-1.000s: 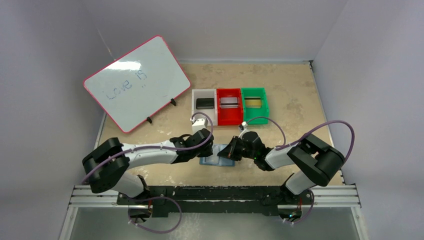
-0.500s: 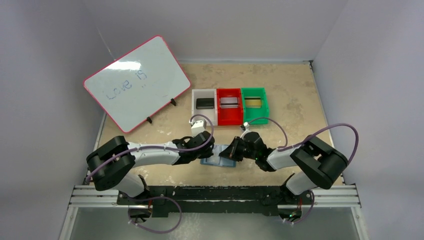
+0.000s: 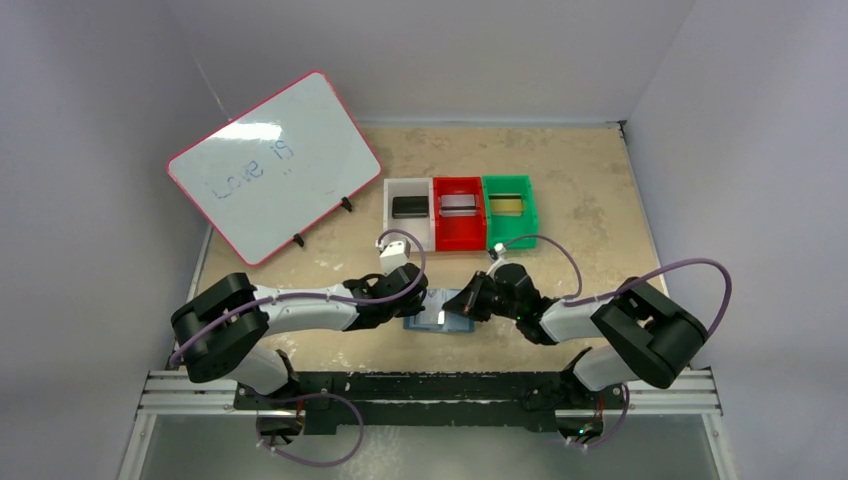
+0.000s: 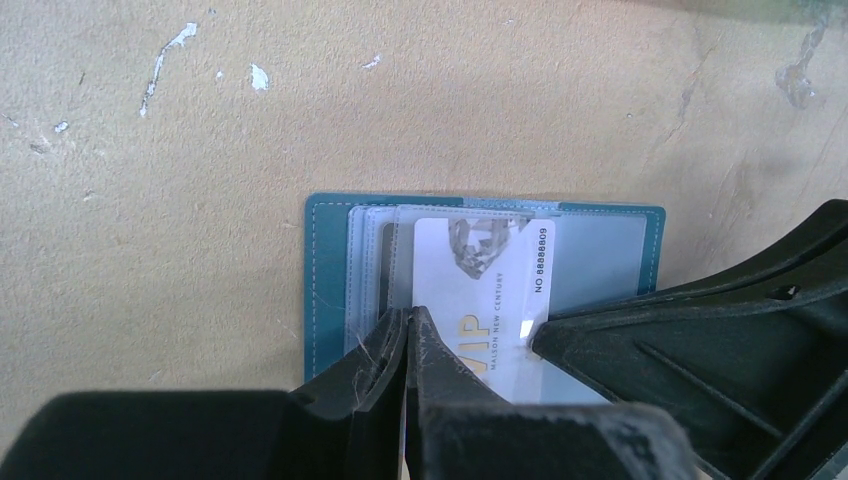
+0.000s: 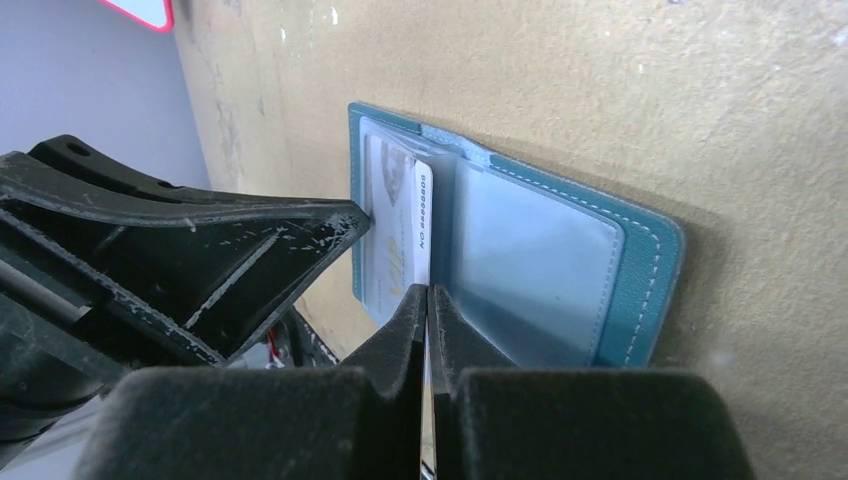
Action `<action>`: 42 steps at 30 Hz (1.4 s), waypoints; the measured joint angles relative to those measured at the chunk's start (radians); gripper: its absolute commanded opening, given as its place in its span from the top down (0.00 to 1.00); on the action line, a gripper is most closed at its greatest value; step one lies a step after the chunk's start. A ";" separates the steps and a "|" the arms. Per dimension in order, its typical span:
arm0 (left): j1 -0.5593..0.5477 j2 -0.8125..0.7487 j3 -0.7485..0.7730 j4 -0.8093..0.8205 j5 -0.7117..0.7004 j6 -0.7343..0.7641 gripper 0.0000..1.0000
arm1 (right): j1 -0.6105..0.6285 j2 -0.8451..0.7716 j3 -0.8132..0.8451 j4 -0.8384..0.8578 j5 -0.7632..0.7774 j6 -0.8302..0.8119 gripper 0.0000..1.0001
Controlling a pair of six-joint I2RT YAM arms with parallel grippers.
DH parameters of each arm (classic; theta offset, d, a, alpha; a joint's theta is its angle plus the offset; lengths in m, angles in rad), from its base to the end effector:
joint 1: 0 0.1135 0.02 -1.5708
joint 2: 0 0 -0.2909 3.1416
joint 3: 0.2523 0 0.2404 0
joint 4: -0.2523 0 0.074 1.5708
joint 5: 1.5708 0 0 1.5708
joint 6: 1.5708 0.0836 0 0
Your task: Take the credit cards out of the card holder
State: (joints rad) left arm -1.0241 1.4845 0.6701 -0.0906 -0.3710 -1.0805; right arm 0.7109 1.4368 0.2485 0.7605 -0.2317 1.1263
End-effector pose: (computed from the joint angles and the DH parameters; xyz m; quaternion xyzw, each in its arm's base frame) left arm 0.1778 -0.2338 0.1557 -0.0864 0.9268 -0.1926 0.3106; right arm 0.1883 0.1875 0.1438 0.1111 0.8304 0.4860 0.2488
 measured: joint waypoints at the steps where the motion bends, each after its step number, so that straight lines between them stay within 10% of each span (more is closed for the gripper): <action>1: 0.000 0.000 0.000 0.000 0.000 0.000 1.00 | -0.001 -0.001 0.000 -0.006 0.001 0.000 1.00; 17: -0.002 0.000 0.002 -0.001 -0.001 0.004 1.00 | -0.005 -0.014 -0.008 -0.035 0.005 -0.005 0.74; 33: -0.005 -0.011 0.002 -0.027 -0.021 0.007 1.00 | -0.007 0.050 0.000 0.041 -0.016 -0.001 0.98; 42: -0.005 -0.020 -0.001 -0.074 -0.043 0.011 1.00 | -0.023 -0.004 -0.004 -0.035 0.009 -0.014 0.75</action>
State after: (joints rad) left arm -1.0286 1.4647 0.6693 -0.1646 -0.4137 -1.0698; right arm 0.6884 1.4326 0.2443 0.7250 -0.2226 1.1122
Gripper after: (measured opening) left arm 0.007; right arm 0.215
